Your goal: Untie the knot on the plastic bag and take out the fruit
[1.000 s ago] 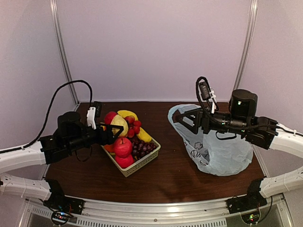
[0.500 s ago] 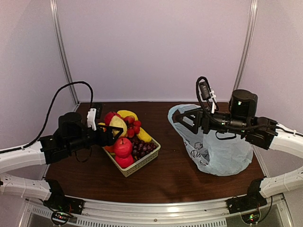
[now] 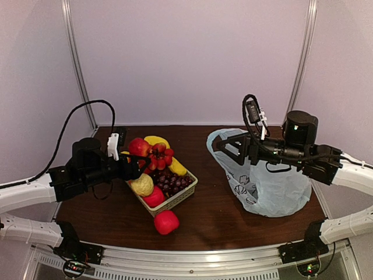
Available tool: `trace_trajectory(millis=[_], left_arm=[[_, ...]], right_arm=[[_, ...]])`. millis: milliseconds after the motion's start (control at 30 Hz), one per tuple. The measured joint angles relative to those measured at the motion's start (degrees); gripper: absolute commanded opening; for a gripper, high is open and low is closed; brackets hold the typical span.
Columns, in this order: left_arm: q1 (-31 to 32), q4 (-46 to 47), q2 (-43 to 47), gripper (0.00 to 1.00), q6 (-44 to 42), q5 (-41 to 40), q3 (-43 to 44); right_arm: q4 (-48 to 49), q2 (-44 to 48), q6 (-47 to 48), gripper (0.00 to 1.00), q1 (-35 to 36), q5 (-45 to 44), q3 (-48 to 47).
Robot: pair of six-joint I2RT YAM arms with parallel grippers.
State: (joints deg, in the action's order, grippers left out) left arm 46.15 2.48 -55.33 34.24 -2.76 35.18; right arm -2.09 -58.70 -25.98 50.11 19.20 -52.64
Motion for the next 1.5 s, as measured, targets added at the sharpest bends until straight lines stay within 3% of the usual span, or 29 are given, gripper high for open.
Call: trace_trajectory(millis=[233,533,700,967,1100,1233,1500], left_arm=[[0.0,-0.2,-0.1,0.80,0.0,0.0,0.1],[-1.9,-7.3,-0.4,0.88,-0.3,1.9,6.4],[-9.5,-12.0,-0.2,0.92,-1.7,7.6,9.9],[-35.0,-19.5,0.0,0.97,-6.5,19.2,12.6],[-44.0,-20.8,0.1,0.97,-9.2,20.3,12.6],[-46.3,-20.5,2.2,0.98,-12.9,15.3,12.2],[-46.4,-17.1,12.2,0.97,-18.4,6.4,6.2]], right_arm=[[-0.1,0.0,0.0,0.89,0.0,-0.5,0.2],[-7.8,0.2,-0.3,0.94,-0.9,-11.7,0.2],[-12.3,0.3,-1.2,0.99,-5.7,-18.0,0.5],[-15.8,5.5,0.6,0.99,-22.8,-21.4,6.6],[-15.5,11.6,3.6,0.99,-32.2,-22.0,11.0],[-13.5,19.0,7.7,0.99,-35.8,-23.3,13.8],[-8.1,27.6,14.9,0.99,-36.1,-26.4,17.6]])
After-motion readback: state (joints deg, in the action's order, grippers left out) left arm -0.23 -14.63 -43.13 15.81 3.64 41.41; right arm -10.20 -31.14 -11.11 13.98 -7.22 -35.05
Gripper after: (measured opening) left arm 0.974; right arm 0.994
